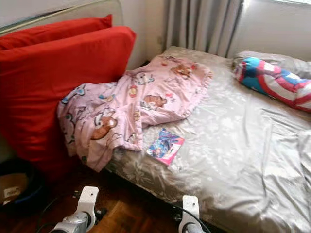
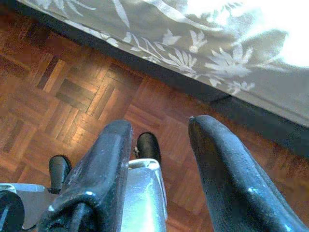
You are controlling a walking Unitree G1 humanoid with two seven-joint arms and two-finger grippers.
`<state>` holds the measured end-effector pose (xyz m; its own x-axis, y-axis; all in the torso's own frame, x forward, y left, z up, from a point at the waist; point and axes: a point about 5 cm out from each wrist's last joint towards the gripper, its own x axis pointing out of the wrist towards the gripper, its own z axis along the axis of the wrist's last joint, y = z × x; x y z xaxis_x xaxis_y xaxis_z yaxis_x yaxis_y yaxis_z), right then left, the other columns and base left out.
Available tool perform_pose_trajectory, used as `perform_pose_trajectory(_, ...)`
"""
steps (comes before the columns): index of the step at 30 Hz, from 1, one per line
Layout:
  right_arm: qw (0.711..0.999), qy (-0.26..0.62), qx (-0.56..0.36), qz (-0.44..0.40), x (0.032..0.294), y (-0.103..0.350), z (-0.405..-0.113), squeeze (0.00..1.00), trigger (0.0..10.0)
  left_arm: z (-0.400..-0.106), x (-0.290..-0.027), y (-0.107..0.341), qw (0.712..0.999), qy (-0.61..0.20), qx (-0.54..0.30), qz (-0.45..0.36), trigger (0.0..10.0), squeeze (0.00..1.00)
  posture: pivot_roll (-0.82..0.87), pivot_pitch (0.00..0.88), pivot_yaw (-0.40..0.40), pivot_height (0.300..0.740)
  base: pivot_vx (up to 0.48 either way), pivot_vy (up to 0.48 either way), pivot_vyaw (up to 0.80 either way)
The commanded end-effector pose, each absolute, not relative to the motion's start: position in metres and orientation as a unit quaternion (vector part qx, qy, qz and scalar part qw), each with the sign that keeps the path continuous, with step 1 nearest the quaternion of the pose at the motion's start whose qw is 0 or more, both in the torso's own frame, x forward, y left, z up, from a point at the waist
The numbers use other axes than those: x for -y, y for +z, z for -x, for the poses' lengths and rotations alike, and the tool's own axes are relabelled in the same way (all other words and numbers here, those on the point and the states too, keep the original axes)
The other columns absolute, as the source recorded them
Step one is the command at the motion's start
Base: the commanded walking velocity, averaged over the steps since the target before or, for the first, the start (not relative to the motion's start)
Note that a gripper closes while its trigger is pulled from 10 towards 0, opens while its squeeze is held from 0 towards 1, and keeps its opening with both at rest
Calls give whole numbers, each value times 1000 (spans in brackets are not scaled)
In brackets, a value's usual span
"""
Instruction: Clean up the room
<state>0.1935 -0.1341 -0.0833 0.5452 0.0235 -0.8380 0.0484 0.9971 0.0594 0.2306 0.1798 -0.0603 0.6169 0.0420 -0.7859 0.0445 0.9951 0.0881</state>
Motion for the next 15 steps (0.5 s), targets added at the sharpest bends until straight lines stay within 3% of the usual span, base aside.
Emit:
perform_pose_trajectory(1, 876, -3, -481, -37, 132, -83, -194, 0, 10000, -231, -181, -60, 895, -2, -443, -53, 10000, 0, -85, 0, -16, 740, 0, 0, -750)
perform_pose_trajectory(12, 876, -2, -481, -37, 132, -83, -194, 0, 10000, -232, -181, -59, 896, -6, -440, -62, 10000, 0, -88, 0, -14, 740, 0, 0, -752)
perform_pose_trajectory(15, 876, -2, -481, -37, 132, -83, -194, 0, 10000, -232, -181, -59, 896, -8, -440, -64, 10000, 0, -88, 0, -14, 740, 0, -436, -750)
